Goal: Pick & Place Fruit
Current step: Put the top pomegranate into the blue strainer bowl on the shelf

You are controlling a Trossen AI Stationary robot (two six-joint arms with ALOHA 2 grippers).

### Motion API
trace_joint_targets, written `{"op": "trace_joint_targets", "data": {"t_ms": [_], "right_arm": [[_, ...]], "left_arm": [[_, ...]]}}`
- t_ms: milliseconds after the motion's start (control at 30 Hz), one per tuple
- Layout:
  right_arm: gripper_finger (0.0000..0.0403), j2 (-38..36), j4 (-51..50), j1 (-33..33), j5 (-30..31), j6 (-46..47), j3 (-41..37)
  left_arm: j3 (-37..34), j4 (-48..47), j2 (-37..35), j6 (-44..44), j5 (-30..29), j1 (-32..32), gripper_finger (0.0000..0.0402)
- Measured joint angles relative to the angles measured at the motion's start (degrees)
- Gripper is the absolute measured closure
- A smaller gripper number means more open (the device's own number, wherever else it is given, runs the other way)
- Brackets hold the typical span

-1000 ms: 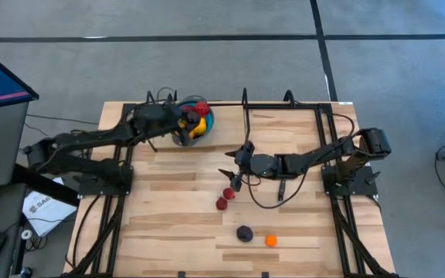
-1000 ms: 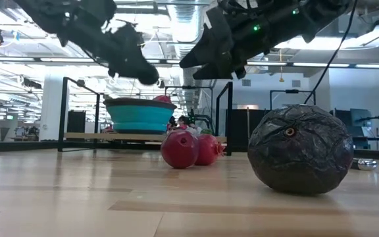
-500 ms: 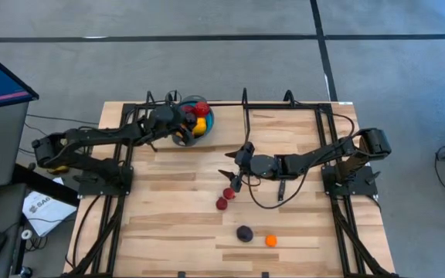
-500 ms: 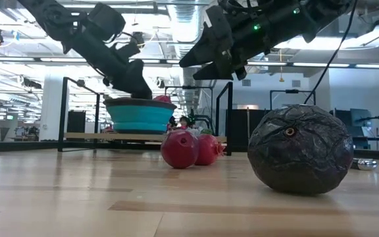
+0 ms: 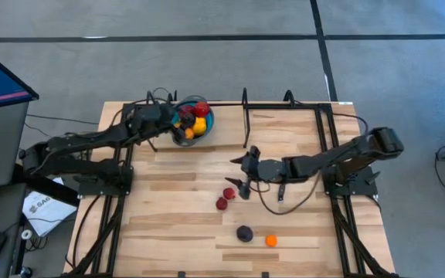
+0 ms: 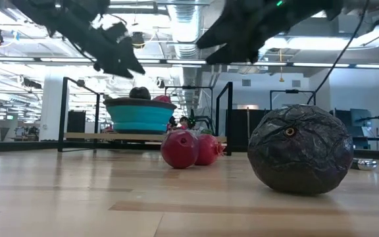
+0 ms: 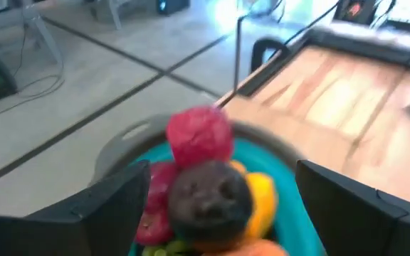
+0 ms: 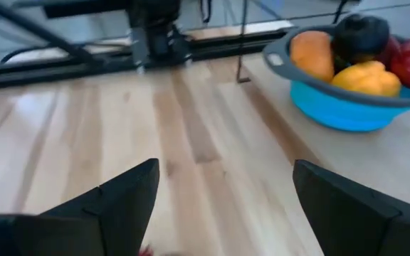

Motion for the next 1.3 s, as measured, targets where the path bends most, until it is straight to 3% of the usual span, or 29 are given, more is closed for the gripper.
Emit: {"op": "trace_joint_targets", "data": {"t_ms": [167, 333, 533, 700, 933, 1100, 1300], "right_arm": [[0.0085, -4.53, -9.03, 3.89, -6.77, -0.20, 0.02], [0.0085, -0.54, -11.94, 6.17, -12.03, 0.83, 0.04], [0.0096, 10.12, -11.10, 4.37, -10.62, 8.76, -0.01], [0.0110, 16.13, -3.73, 3.83, -8.10, 9.92, 0.26], [0.0112, 20.66, -1.92, 3.38, -2.88, 8.34, 1.65], [0.0122, 23.39, 1.73, 2.47, -2.79, 8.25, 1.77], [0.0189, 24.58, 3.93, 1.34, -2.97, 8.32, 1.77]], "left_arm": [[0.02, 0.12, -6.47, -2.16, 5.73, -3.87, 0.0068], [0.02, 0.18, -8.71, -1.97, 11.91, -11.35, 0.0082], [0.00, 0.20, -6.55, -1.49, 12.10, -22.19, 0.0099], [0.00, 1.01, -2.84, -1.39, 10.69, -28.11, 0.0107], [0.00, 4.27, 2.53, -1.65, 10.15, -30.07, 0.0108], [-0.02, 4.89, 5.13, -2.15, 10.15, -30.17, 0.0108], [-0.02, 1.81, 3.17, -2.33, 10.13, -31.39, 0.0109]]}}
